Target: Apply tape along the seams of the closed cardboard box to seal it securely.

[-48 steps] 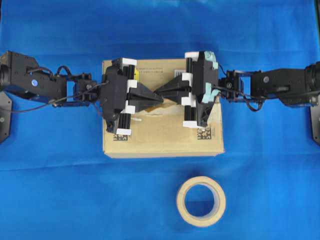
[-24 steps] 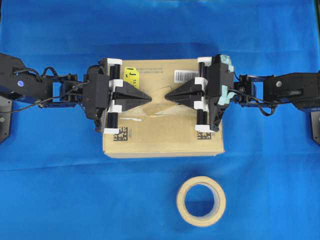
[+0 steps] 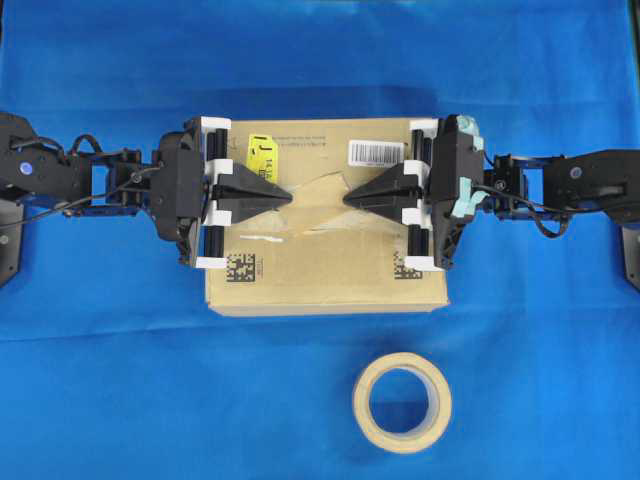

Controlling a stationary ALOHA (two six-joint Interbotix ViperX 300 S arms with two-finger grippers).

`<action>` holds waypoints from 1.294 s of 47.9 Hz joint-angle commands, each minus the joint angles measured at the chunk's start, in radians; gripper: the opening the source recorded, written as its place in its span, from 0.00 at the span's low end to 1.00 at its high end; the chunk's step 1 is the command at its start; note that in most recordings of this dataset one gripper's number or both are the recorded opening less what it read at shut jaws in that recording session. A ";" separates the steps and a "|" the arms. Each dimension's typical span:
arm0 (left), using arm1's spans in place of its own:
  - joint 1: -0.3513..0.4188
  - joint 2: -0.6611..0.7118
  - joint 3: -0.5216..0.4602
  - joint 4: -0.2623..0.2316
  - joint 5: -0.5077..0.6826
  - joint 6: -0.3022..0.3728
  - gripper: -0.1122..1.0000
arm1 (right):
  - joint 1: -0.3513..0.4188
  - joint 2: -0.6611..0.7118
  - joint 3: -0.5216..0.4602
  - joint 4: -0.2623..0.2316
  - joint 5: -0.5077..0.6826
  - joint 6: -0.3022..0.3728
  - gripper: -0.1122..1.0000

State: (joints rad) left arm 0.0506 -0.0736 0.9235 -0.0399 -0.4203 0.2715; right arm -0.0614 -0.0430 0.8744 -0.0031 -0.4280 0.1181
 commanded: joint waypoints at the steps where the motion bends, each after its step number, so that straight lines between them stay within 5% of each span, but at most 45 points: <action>1: -0.023 -0.023 -0.034 0.000 -0.003 -0.002 0.10 | 0.006 -0.032 -0.021 0.000 -0.002 -0.006 0.10; 22: -0.055 0.055 -0.163 0.008 0.014 0.020 0.10 | -0.025 0.057 -0.169 -0.003 0.049 -0.017 0.10; 36: -0.080 0.061 -0.135 0.006 0.014 0.008 0.10 | 0.005 0.121 -0.207 -0.003 0.058 -0.015 0.10; 62: -0.089 0.055 -0.015 0.002 -0.018 -0.006 0.10 | 0.075 0.124 -0.132 0.029 0.055 0.000 0.10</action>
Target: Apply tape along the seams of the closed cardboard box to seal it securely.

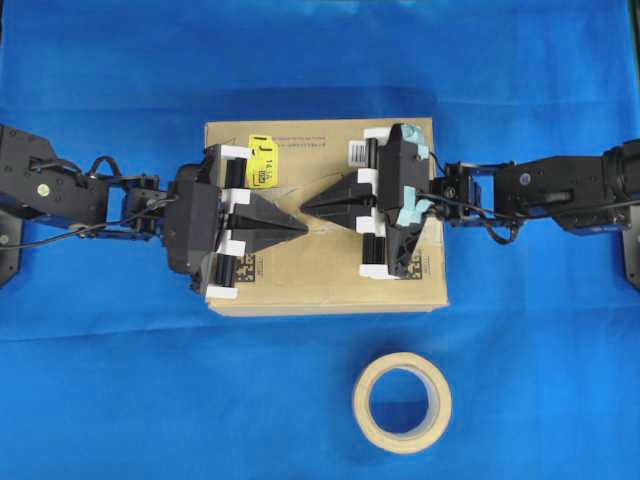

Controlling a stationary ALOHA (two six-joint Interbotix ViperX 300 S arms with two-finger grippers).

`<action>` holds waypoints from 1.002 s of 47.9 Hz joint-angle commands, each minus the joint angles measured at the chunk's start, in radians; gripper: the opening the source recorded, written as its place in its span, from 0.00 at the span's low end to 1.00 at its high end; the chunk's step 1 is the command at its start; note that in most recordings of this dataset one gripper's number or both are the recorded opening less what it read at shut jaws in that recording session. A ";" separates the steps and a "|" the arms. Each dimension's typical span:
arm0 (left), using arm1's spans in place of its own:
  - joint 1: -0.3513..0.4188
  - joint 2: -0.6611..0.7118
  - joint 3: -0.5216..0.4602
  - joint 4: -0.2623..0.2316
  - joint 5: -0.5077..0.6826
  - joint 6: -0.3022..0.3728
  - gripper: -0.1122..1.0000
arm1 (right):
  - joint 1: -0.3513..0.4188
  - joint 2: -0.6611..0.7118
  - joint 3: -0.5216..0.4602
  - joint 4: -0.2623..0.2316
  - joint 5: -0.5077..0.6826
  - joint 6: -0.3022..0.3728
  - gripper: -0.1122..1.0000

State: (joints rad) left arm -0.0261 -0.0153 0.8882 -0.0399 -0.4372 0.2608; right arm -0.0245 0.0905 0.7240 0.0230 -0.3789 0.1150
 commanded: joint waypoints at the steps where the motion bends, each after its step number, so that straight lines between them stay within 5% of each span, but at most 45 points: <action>1: -0.015 -0.003 0.025 0.000 -0.005 0.005 0.10 | 0.041 -0.011 0.023 0.003 0.006 0.003 0.10; 29: -0.012 -0.054 0.075 -0.002 -0.002 -0.046 0.10 | 0.072 -0.092 0.101 0.032 0.000 0.003 0.10; 48: -0.008 -0.337 -0.002 0.000 0.183 -0.029 0.10 | 0.064 -0.430 0.117 0.023 0.173 -0.026 0.10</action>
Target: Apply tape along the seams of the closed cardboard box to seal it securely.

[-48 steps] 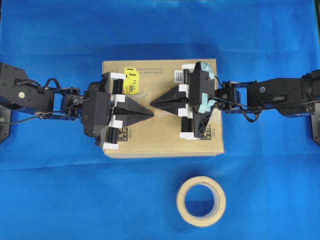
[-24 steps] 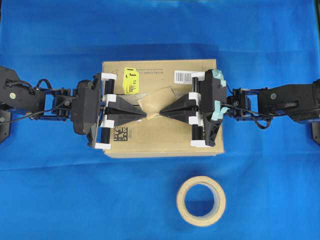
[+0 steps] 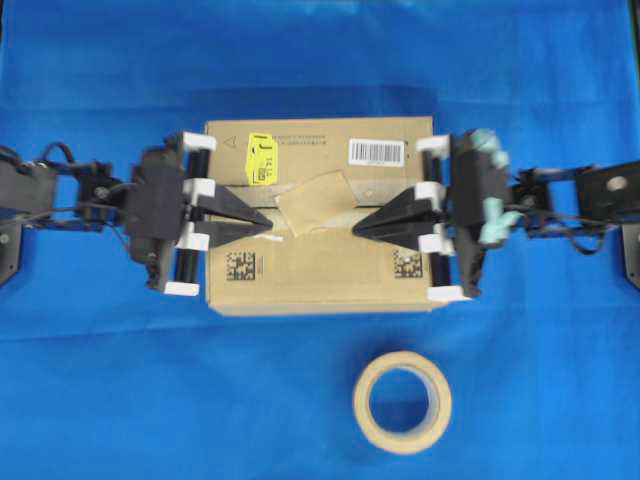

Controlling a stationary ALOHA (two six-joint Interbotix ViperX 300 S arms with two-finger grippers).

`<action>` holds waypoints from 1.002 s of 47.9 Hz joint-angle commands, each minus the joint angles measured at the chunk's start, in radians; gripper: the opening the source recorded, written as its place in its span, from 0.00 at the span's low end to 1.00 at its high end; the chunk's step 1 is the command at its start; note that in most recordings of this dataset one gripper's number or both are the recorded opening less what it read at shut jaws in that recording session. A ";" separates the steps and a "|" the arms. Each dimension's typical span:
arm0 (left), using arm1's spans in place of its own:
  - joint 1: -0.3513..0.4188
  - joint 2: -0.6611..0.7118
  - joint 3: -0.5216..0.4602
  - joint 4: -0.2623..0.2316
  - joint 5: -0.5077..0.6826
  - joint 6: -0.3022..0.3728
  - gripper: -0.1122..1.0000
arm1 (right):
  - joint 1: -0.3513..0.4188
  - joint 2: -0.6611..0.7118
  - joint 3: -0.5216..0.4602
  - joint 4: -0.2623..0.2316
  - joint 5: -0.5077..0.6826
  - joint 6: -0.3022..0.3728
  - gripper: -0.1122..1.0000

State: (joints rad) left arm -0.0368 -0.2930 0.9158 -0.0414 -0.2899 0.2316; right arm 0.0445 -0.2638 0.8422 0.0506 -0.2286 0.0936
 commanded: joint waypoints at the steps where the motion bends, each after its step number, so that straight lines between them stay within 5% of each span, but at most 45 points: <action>1: 0.005 -0.074 -0.029 0.002 0.048 -0.002 0.10 | -0.006 -0.094 0.002 -0.003 0.029 -0.005 0.10; 31: 0.032 -0.523 0.222 0.002 0.232 -0.049 0.10 | -0.023 -0.673 0.290 -0.005 0.304 -0.005 0.10; 48: 0.032 -0.718 0.376 0.002 0.244 -0.112 0.10 | -0.025 -0.756 0.420 -0.005 0.314 -0.003 0.10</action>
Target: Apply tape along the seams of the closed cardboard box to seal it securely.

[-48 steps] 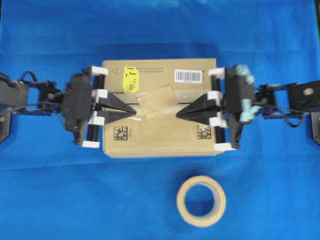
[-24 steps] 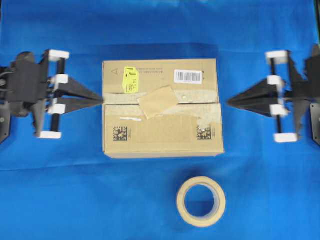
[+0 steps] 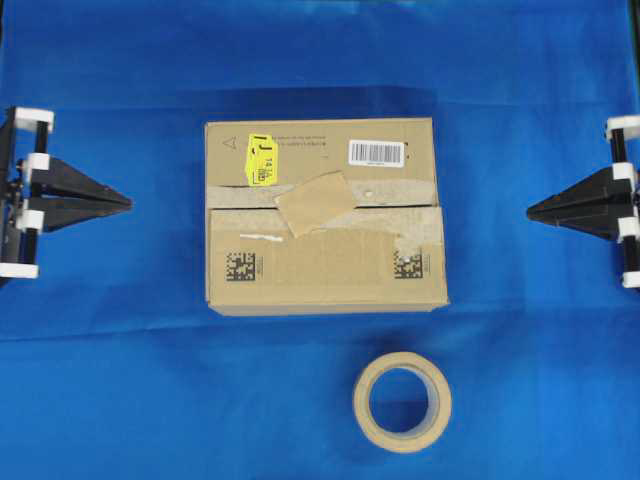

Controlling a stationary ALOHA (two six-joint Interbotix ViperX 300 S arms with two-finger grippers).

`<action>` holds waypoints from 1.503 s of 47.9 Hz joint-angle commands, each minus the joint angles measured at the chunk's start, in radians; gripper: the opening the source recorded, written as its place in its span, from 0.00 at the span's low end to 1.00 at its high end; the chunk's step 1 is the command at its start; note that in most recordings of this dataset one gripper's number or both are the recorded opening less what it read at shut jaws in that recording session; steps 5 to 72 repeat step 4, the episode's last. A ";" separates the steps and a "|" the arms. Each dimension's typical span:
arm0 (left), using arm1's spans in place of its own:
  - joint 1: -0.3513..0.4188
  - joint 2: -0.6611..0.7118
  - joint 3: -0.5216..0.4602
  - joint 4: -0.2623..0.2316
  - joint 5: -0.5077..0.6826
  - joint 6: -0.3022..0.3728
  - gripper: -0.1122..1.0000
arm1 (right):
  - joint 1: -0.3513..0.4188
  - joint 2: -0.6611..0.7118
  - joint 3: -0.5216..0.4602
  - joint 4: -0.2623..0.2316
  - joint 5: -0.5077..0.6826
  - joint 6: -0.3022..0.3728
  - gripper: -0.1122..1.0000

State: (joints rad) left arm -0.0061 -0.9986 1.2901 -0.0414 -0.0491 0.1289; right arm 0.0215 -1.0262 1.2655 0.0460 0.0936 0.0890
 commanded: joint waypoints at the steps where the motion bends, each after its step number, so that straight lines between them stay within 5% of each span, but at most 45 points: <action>1: 0.002 -0.015 0.006 0.002 0.008 -0.014 0.10 | -0.002 0.009 0.000 0.000 -0.009 0.002 0.10; 72: 0.002 -0.025 0.023 0.002 0.018 -0.028 0.10 | -0.002 0.018 0.006 0.000 -0.014 0.002 0.10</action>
